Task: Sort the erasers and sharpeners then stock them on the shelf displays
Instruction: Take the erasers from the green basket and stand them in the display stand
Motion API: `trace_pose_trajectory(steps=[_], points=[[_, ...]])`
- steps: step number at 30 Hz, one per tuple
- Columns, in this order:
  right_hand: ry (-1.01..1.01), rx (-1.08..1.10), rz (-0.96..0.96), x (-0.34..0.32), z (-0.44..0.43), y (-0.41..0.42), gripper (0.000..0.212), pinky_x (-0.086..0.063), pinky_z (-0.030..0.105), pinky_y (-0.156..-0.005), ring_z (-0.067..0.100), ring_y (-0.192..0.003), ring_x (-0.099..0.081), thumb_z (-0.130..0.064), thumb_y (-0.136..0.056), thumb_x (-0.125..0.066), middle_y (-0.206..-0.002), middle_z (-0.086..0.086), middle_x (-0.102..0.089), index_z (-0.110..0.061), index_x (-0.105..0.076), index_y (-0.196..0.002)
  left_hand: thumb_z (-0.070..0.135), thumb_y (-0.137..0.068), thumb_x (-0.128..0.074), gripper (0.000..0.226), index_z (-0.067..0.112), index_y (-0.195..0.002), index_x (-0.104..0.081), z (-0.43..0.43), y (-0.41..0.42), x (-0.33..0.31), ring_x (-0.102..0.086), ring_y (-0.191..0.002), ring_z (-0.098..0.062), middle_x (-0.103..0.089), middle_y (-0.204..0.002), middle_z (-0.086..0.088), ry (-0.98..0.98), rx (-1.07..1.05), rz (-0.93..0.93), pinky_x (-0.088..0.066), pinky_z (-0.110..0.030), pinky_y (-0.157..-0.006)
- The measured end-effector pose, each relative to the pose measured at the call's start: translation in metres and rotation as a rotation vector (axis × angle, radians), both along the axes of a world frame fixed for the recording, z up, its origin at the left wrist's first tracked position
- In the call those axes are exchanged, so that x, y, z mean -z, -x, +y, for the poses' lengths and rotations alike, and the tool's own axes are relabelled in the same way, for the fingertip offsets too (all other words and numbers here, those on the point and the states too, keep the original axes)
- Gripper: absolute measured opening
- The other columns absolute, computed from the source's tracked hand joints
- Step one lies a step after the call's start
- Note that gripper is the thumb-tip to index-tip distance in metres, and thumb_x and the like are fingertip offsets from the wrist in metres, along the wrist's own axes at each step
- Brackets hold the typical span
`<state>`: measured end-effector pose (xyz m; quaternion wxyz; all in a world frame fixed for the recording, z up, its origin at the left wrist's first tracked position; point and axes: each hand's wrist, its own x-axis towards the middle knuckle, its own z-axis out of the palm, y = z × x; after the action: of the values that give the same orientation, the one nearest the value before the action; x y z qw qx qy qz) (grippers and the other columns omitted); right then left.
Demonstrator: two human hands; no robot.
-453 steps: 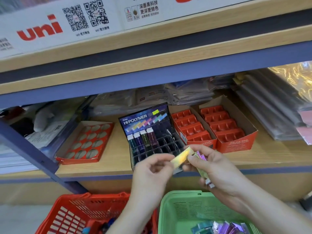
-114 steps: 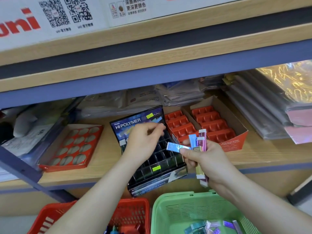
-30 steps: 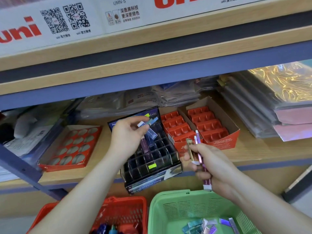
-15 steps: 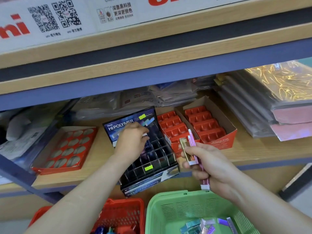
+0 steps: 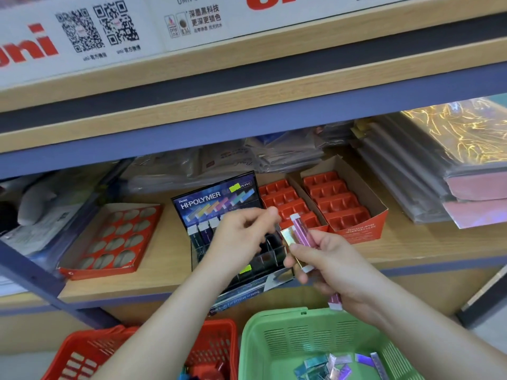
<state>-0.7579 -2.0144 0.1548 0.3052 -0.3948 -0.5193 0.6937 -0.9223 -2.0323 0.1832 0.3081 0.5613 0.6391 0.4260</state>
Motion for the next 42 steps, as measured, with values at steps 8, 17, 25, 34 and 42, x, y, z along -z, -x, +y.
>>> trace_pose_trajectory(steps=[8,17,25,34,42], points=[[-0.404,-0.081,-0.313,0.010,-0.005,0.005,0.013,-0.036,0.023,-0.050,0.004,-0.049,-0.043,-0.012,-0.093,-0.057,-0.058,-0.008,-0.057,-0.017,-0.061,-0.082,0.014,-0.076,-0.079,0.012,0.017,-0.085,-0.073,-0.017,-0.014,0.020,-0.051,-0.065,-0.012,-0.062,-0.072,-0.003,0.051,-0.064,-0.255,-0.043,-0.022,-0.058],[-0.005,-0.205,-0.151,0.000,-0.004,-0.002,0.024,-0.015,0.020,-0.039,0.007,-0.048,-0.034,-0.036,-0.101,-0.045,-0.067,-0.004,-0.052,-0.017,-0.059,-0.100,0.009,-0.091,-0.061,0.013,0.001,-0.100,-0.066,-0.027,0.008,0.008,-0.069,-0.069,-0.018,-0.074,-0.080,-0.013,0.063,-0.191,-0.547,-0.057,-0.023,-0.063],[0.113,0.026,0.006,0.007,0.005,-0.004,0.016,-0.019,0.014,-0.033,0.010,-0.046,-0.050,-0.021,-0.100,-0.051,-0.072,0.004,-0.063,-0.009,-0.060,-0.104,0.020,-0.086,-0.071,0.007,0.020,-0.092,-0.074,-0.007,0.068,-0.005,-0.070,-0.077,-0.014,-0.074,-0.081,0.003,-0.180,-0.458,0.061,-0.057,-0.039,-0.082],[0.153,0.053,0.054,0.010,0.004,0.000,0.011,-0.017,0.013,-0.033,0.010,-0.046,-0.046,-0.021,-0.098,-0.055,-0.071,0.005,-0.061,-0.012,-0.061,-0.099,0.017,-0.086,-0.070,0.021,0.011,-0.105,-0.074,0.005,0.066,0.023,-0.064,-0.085,-0.012,-0.072,-0.103,-0.001,-0.190,-0.334,0.520,-0.047,-0.021,-0.084],[0.228,-0.018,0.105,0.002,-0.001,0.001,0.015,-0.021,0.014,-0.031,0.012,-0.051,-0.055,-0.004,-0.096,-0.052,-0.083,0.010,-0.068,-0.005,-0.060,-0.109,0.011,-0.075,-0.079,0.018,0.008,-0.092,-0.073,0.018,0.072,0.043,-0.061,-0.086,-0.027,-0.062,-0.098,-0.006,-0.217,-0.219,0.899,-0.047,-0.029,-0.071]])
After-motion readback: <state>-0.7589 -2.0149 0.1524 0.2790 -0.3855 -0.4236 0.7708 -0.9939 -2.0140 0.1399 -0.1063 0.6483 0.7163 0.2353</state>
